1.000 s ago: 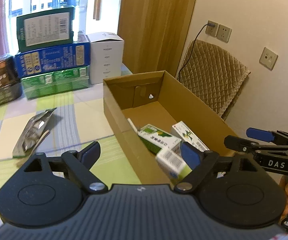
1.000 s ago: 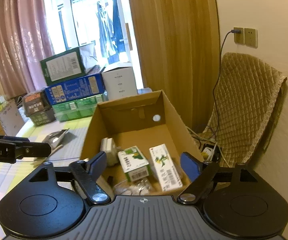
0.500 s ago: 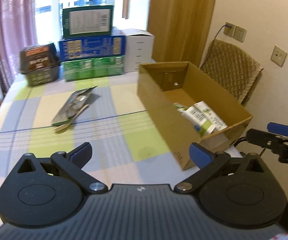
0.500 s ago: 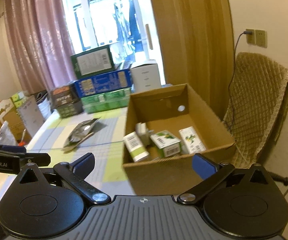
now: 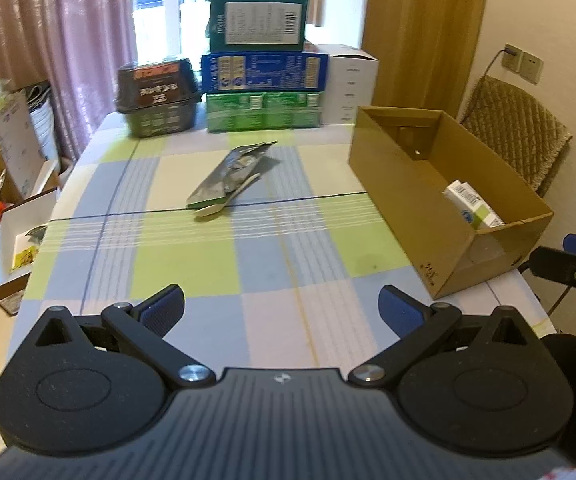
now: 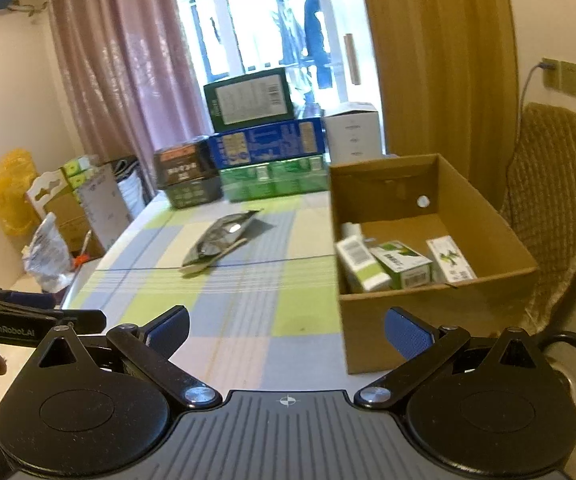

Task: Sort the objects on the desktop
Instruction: 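Move both tools back toward the silver foil bag and white spoon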

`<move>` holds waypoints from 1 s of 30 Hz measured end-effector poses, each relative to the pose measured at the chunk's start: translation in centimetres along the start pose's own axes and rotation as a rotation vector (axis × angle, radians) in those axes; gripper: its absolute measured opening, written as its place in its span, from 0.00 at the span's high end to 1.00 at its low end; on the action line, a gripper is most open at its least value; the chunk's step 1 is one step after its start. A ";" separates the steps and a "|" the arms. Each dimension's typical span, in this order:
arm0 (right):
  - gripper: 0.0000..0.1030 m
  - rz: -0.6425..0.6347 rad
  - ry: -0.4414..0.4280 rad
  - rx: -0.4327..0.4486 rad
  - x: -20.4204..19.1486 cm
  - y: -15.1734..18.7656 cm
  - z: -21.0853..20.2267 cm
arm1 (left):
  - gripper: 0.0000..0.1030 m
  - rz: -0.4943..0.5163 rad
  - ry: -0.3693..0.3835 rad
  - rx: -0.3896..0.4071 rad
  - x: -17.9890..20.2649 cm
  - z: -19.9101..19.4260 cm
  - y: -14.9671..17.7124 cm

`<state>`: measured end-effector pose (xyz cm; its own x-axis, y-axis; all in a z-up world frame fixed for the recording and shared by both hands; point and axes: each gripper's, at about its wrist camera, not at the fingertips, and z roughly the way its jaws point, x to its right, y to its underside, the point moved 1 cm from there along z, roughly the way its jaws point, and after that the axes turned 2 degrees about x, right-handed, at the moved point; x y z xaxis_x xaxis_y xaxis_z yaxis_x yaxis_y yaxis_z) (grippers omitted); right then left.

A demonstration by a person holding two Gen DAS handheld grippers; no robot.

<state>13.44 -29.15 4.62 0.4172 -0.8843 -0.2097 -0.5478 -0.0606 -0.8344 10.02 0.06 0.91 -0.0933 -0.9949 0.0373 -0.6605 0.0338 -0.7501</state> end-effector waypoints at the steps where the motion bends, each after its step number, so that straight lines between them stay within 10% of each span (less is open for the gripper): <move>1: 0.02 -0.001 -0.006 0.000 -0.2 0.0 0.0 | 0.02 -0.001 -0.005 0.000 -0.2 -0.2 0.1; 19: 0.02 -0.035 -0.126 -0.058 -5.3 0.0 2.9 | 0.01 0.014 -0.097 0.021 -4.1 -3.4 -0.3; 30: 0.02 -0.061 -0.147 -0.084 -7.8 -2.1 10.2 | 0.02 0.057 -0.072 0.044 -8.4 2.7 -3.8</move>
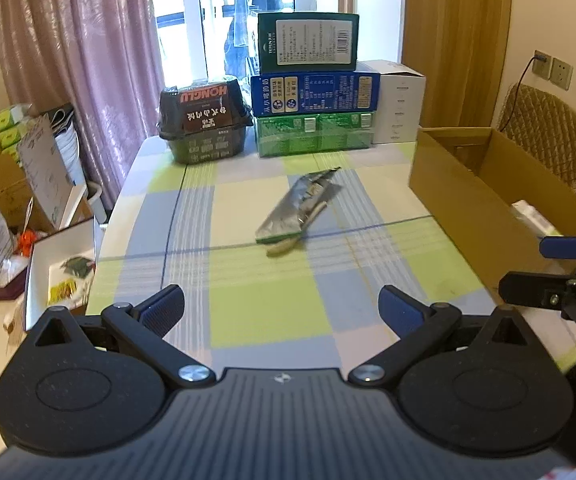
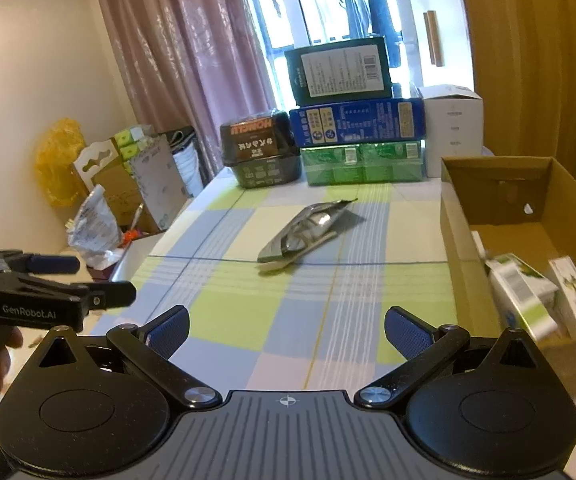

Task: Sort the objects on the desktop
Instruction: 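Move both tools back toward the silver foil bag and white spoon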

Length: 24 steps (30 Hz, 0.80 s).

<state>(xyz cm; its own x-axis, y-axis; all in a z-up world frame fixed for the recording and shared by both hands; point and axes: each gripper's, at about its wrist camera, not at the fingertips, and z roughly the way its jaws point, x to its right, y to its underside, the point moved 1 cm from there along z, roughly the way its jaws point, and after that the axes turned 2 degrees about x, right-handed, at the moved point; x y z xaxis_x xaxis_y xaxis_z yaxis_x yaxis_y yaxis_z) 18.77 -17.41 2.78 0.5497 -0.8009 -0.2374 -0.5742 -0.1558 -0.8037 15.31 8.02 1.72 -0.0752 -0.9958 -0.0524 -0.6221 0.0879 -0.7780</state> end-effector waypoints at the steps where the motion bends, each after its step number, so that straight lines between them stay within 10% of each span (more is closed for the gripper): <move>1: 0.02 -0.005 0.008 -0.003 0.0 -0.1 0.9 | 0.02 0.007 -0.001 0.003 -0.4 0.9 -0.3; 24: 0.07 0.013 0.133 -0.060 6.5 -1.8 19.3 | 0.15 0.080 0.102 -0.037 -2.7 22.1 -0.6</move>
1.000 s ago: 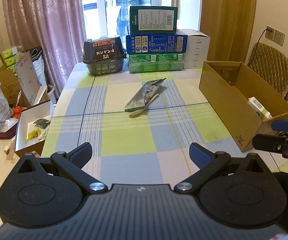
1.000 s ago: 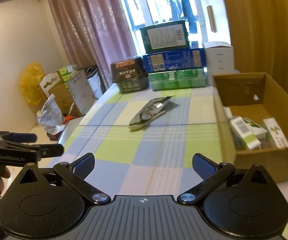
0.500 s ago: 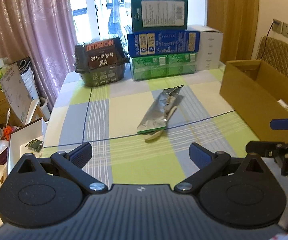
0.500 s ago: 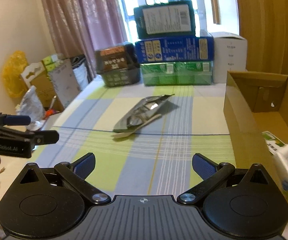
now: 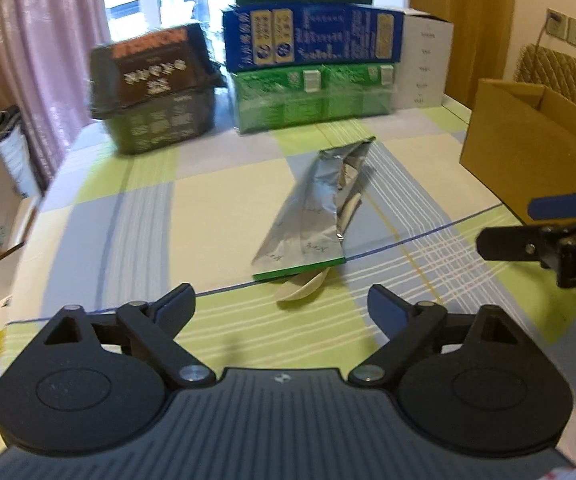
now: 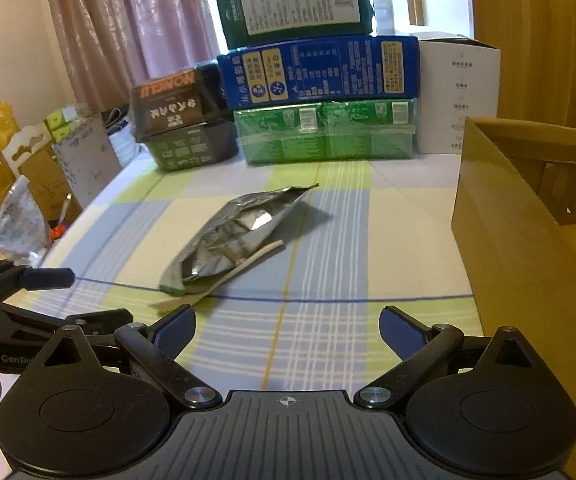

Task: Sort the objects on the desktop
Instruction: 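Move both tools back toward the silver foil bag and white spoon, then grasp the white plastic spoon by its bowl with the left tool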

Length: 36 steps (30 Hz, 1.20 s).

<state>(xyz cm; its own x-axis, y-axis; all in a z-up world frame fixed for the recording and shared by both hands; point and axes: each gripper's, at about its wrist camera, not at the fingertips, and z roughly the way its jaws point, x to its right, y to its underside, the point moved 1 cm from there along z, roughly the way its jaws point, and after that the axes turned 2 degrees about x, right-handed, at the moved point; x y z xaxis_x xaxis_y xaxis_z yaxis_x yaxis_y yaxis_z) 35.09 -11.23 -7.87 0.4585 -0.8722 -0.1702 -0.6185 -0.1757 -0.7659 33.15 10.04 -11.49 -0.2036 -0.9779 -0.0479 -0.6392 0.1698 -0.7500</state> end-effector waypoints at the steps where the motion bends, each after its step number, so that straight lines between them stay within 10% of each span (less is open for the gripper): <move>1: 0.08 -0.010 0.006 -0.005 0.1 0.0 0.5 | 0.19 0.002 0.011 -0.006 -0.1 0.7 0.0; 22: 0.12 -0.016 0.012 -0.041 1.1 -0.2 2.6 | 0.71 0.003 0.109 -0.096 1.3 6.8 0.4; 34: 0.12 -0.013 0.028 -0.033 1.5 -0.4 2.2 | 0.75 0.002 0.155 -0.128 3.9 4.1 2.1; 36: 0.12 -0.009 0.029 -0.034 1.6 -0.4 2.2 | 0.64 -0.015 0.150 -0.120 3.9 4.2 2.1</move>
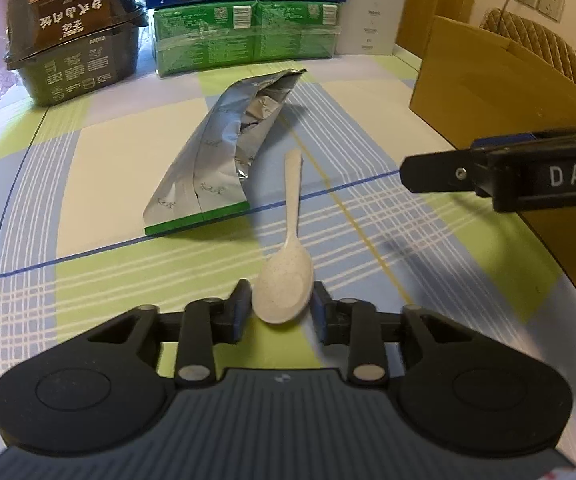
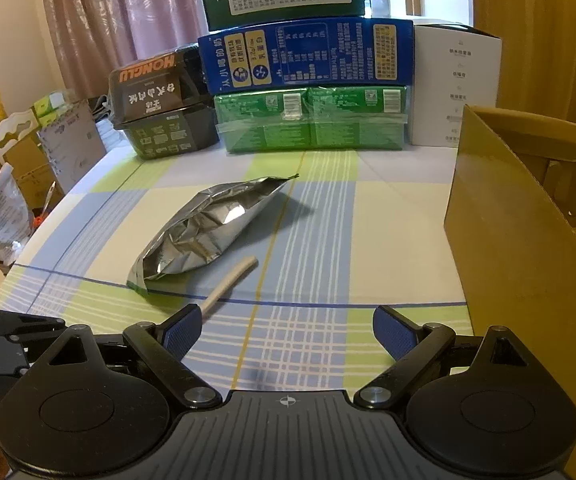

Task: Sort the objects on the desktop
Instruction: 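Grasp the white plastic spoon by its bowl with the left tool, then grasp the silver foil bag edge with the right tool while the left tool holds the spoon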

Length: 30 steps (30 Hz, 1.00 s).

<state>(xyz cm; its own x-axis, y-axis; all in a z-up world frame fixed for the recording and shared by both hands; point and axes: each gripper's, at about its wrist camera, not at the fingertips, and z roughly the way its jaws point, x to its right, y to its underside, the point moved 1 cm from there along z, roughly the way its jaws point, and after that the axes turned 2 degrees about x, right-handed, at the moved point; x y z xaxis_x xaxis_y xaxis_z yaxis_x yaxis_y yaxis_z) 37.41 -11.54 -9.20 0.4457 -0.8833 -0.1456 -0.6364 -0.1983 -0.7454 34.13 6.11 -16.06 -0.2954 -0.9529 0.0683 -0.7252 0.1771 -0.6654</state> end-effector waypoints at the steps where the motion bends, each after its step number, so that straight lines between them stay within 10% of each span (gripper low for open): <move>1: 0.12 0.000 0.000 0.000 0.0 0.0 0.0 | 0.57 -0.011 0.001 0.003 -0.1 0.1 0.0; 30: 0.12 0.014 0.010 -0.002 0.3 -0.2 -0.1 | 0.73 0.082 -0.037 0.078 1.5 -1.9 -1.3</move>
<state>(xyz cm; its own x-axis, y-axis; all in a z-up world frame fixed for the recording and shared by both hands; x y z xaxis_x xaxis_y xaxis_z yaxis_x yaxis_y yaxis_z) 37.63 -11.78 -9.02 0.4299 -0.8904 -0.1496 -0.6440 -0.1862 -0.7420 33.45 4.91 -13.72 -0.3277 -0.9447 -0.0154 -0.6482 0.2367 -0.7237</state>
